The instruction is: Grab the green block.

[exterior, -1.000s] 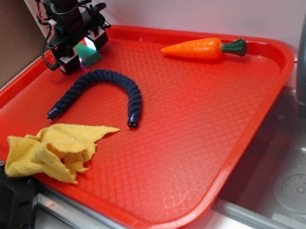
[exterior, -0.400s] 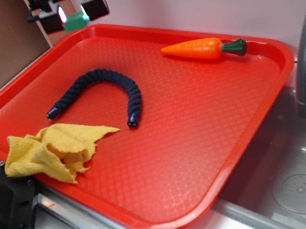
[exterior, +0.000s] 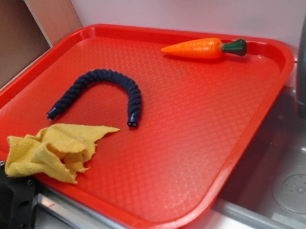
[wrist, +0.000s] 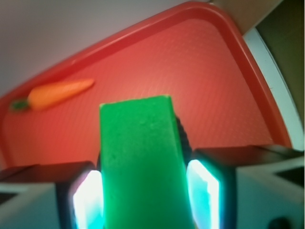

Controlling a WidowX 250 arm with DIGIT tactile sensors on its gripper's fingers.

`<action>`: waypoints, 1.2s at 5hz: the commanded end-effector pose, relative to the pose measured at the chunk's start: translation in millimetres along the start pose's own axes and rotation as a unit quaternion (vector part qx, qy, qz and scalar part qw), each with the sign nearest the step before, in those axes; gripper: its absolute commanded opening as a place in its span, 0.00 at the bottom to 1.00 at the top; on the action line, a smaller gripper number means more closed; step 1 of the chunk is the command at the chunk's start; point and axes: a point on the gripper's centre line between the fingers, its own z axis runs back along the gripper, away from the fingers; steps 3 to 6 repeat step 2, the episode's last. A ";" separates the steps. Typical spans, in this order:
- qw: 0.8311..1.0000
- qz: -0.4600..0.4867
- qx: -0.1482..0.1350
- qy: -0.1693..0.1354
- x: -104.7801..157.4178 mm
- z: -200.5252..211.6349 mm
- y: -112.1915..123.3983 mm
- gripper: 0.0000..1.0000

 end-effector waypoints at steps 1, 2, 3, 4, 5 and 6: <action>0.998 -0.046 0.005 -0.047 -33.2 25.4 29.7 0.00; 1.000 -0.007 -0.010 -0.019 -30.7 14.7 44.9 0.00; 1.000 -0.007 -0.010 -0.019 -30.7 14.7 44.9 0.00; 1.000 -0.007 -0.010 -0.019 -30.7 14.7 44.9 0.00; 1.000 -0.007 -0.010 -0.019 -30.7 14.7 44.9 0.00; 1.000 -0.007 -0.010 -0.019 -30.7 14.7 44.9 0.00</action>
